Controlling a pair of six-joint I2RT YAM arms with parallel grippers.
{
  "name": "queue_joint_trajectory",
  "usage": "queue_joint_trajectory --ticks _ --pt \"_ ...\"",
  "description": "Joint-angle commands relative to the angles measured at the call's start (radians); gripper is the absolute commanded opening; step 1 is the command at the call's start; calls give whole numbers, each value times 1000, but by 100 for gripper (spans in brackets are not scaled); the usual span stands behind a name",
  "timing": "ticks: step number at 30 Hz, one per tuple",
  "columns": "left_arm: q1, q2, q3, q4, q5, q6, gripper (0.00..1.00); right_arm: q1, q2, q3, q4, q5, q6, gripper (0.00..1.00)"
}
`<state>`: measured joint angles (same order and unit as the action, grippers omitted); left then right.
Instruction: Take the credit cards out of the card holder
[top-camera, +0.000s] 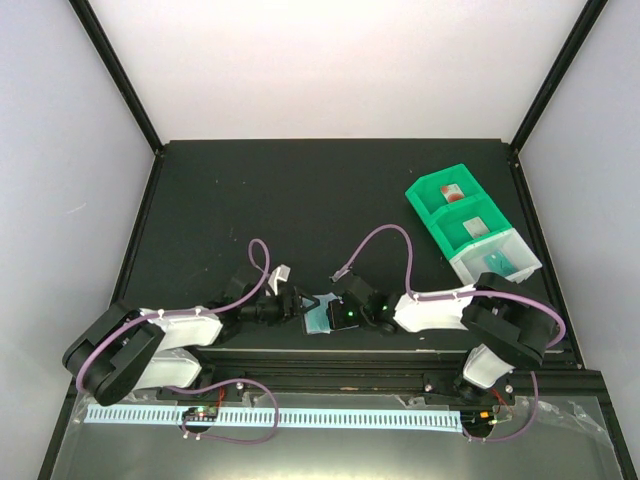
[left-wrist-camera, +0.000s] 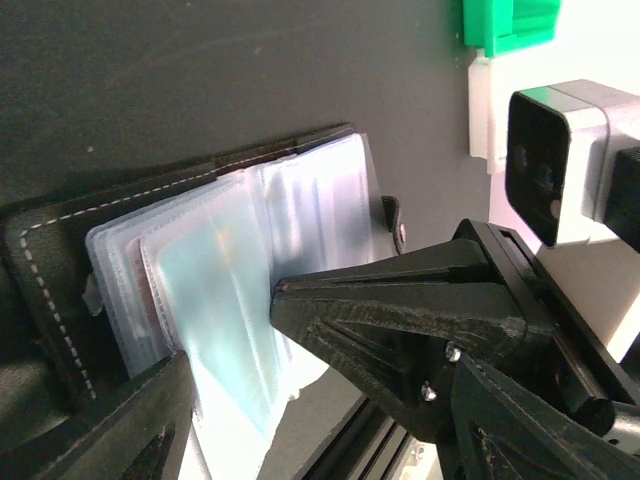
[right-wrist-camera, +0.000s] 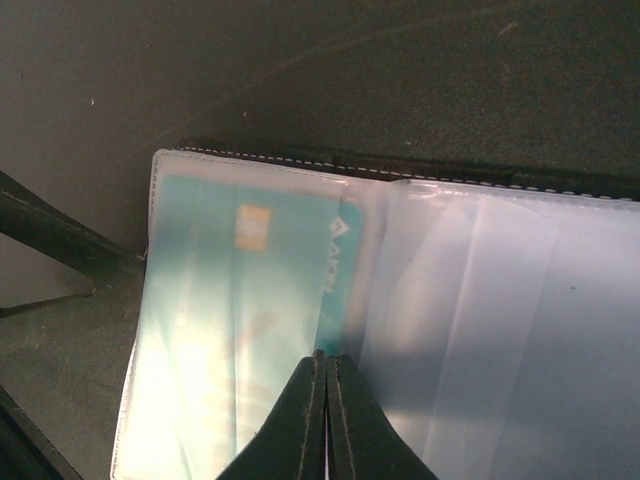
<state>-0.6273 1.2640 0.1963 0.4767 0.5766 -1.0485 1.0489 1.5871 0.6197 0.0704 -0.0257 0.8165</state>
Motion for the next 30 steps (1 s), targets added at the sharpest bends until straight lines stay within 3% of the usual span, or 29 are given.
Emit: queue_joint_trajectory --ticks 1,10,30 --pt "-17 -11 51 21 19 6 72 3 -15 -35 6 34 1 5" --pt "-50 -11 87 15 17 -10 73 3 -31 -53 31 39 8 7" --pt "-128 89 172 63 4 -51 73 3 -176 -136 67 131 37 25"
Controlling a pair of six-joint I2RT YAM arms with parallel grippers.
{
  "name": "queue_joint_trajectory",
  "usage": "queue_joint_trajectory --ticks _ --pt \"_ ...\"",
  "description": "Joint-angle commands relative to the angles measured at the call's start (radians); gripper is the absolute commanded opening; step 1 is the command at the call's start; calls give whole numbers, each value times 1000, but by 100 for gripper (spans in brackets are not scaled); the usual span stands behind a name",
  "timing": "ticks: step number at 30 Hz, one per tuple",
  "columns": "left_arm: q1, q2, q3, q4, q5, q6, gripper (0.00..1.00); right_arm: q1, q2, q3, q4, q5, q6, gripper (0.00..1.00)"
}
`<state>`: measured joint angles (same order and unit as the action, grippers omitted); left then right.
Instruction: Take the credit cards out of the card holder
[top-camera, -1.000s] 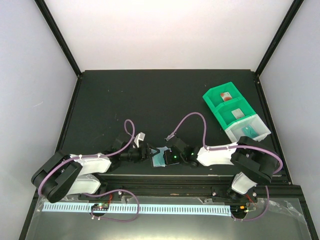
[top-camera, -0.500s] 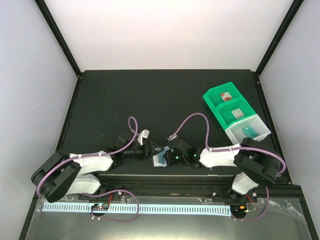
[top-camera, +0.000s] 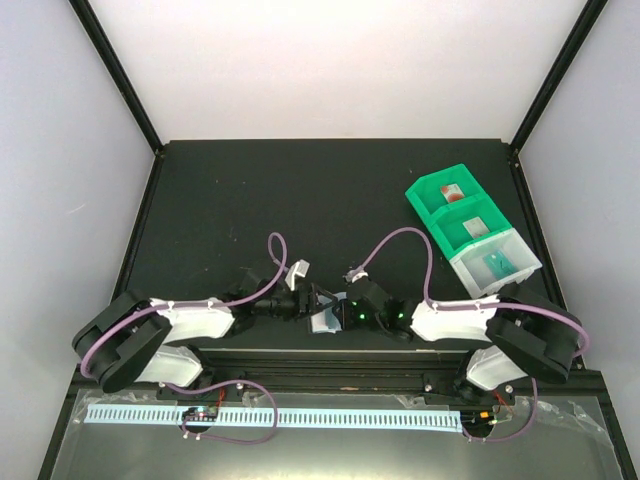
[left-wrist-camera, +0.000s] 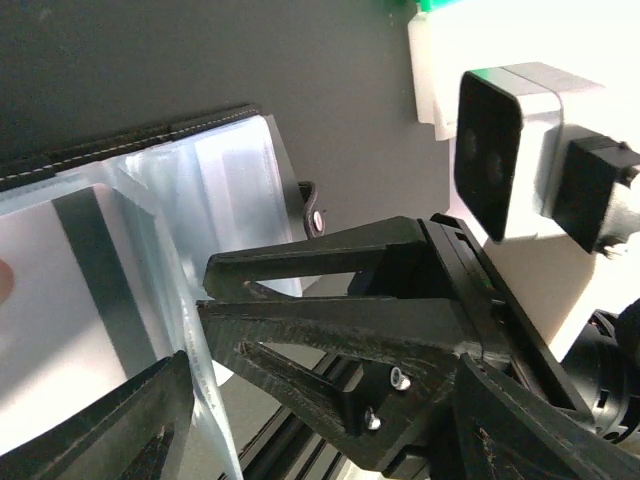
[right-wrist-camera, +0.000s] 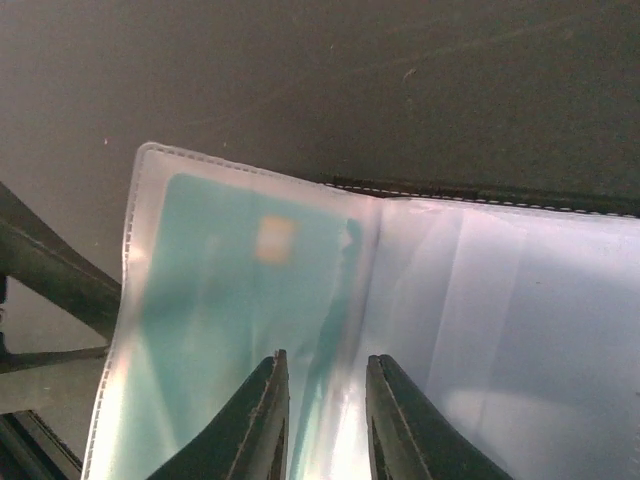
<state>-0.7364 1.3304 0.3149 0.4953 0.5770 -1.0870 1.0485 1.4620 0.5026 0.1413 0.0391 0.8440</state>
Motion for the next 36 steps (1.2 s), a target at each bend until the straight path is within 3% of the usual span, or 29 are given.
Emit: queue_joint_trajectory --ticks 1,12,22,28,36 --pt "-22 26 58 45 0 -13 73 3 -75 -25 -16 88 11 25" --pt "-62 115 132 69 2 -14 73 -7 -222 -47 -227 247 33 33" --pt "-82 102 160 -35 -51 56 72 -84 -247 -91 -233 198 10 38" --pt "-64 83 125 -63 -73 69 66 -86 -189 -87 -186 139 4 33" --pt "-5 -28 84 -257 -160 141 57 -87 -118 -80 -103 39 -1 26"
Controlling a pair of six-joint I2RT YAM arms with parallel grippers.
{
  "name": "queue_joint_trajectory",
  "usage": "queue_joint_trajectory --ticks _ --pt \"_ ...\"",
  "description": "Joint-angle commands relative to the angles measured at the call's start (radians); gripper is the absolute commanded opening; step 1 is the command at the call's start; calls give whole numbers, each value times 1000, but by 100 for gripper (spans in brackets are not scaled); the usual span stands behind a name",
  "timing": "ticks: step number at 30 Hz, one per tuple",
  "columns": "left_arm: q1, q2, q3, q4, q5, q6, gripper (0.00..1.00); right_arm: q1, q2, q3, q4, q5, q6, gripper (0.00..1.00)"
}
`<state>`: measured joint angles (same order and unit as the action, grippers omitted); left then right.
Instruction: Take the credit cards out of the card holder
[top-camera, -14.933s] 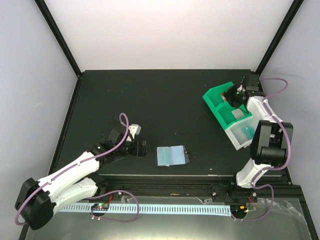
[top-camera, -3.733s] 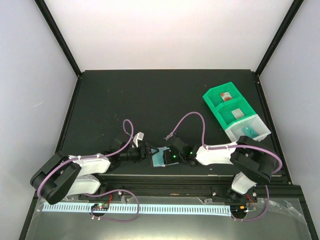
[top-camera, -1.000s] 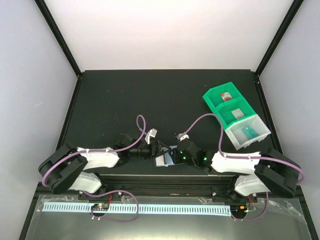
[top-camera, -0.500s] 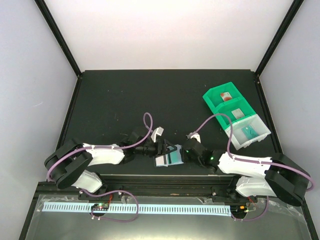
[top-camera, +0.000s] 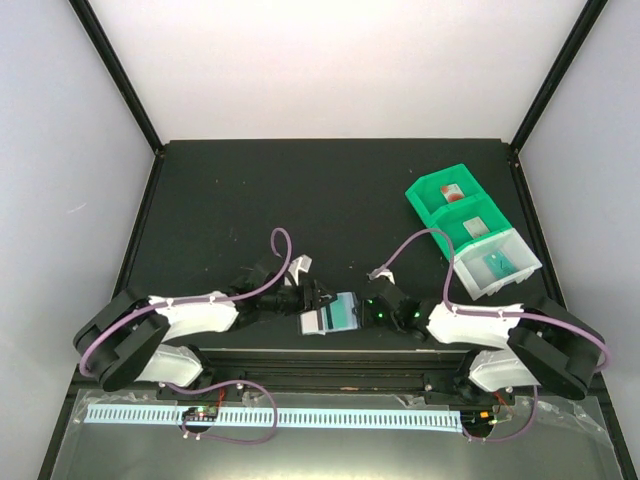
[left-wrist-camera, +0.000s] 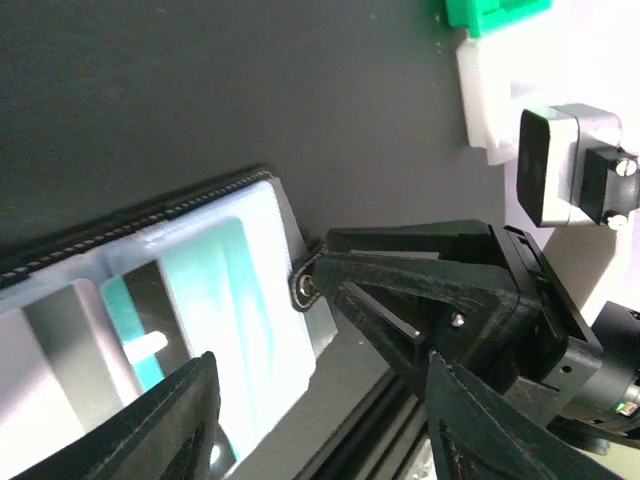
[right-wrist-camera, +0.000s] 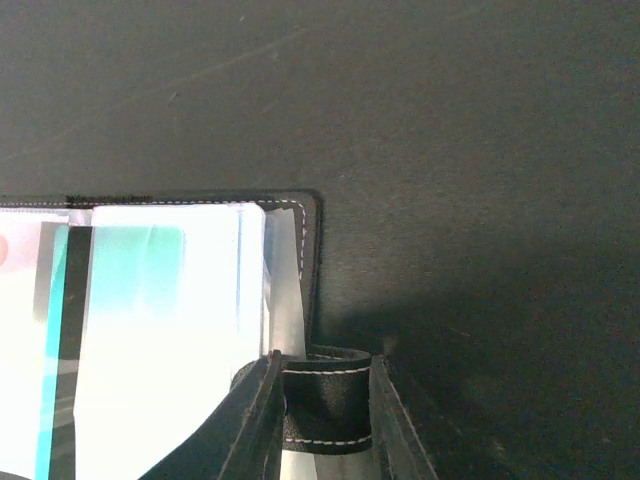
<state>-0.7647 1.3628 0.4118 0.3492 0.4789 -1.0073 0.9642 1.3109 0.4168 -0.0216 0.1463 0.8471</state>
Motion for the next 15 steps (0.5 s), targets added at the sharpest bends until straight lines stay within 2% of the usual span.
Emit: queue_joint_trajectory --ticks 1,6,11,15 --pt "27 -73 -17 -134 -74 71 56 -2 40 8 67 -78 -4 25" --pt "39 -140 -42 -235 -135 98 50 -1 75 22 90 -109 -5 21" --pt "44 -145 -85 -218 -133 82 43 -1 95 18 117 -136 3 19" --pt "43 -120 -105 -174 -122 69 43 -1 96 21 92 -125 -13 18"
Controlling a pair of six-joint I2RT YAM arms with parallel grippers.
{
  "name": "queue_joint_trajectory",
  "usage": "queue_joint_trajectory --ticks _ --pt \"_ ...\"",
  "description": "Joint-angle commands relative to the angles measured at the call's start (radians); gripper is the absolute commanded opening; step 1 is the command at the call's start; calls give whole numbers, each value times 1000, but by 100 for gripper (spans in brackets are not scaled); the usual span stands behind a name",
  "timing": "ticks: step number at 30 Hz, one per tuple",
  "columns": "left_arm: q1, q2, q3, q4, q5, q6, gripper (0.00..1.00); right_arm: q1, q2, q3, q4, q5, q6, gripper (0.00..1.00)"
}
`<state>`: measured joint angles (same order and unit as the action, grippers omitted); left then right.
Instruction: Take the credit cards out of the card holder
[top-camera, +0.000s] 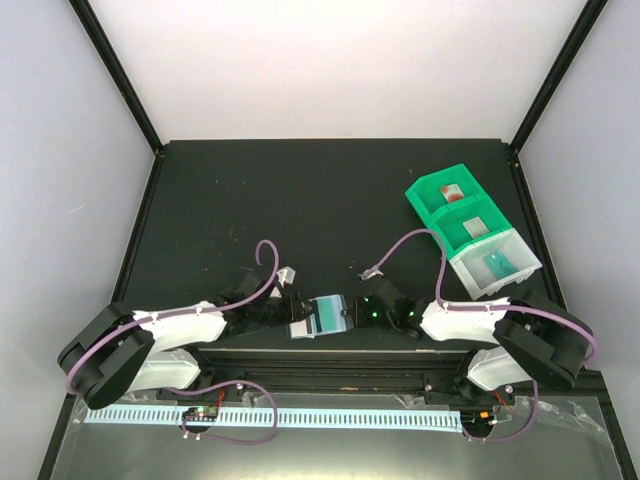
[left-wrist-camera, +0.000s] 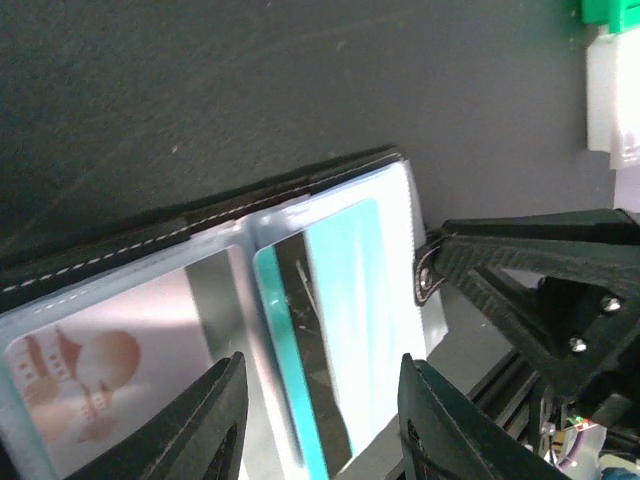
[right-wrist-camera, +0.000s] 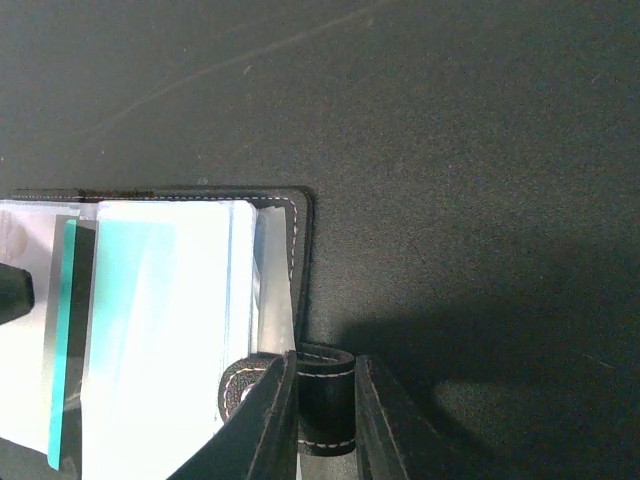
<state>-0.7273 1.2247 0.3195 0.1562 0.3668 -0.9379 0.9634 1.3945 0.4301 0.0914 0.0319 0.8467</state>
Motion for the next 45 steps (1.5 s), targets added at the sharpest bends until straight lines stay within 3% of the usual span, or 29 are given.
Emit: queue_joint_trajectory --ticks 1,10,24,28,33,45 --pt "6 28 -11 23 -9 0 43 0 6 8 -32 -7 -16 18" --pt "6 111 -4 78 16 -16 44 -1 -87 31 -46 -11 -77 27" --pt "7 138 0 65 5 -23 38 0 60 114 -23 -67 -119 45" --pt "7 116 5 26 -13 -19 41 0 106 130 -68 -62 -114 44" --pt "6 81 9 -21 -19 -29 45 0 155 168 -157 -47 -118 35" --pt "2 99 -48 38 1 -83 43 8 230 172 -180 -52 -106 22"
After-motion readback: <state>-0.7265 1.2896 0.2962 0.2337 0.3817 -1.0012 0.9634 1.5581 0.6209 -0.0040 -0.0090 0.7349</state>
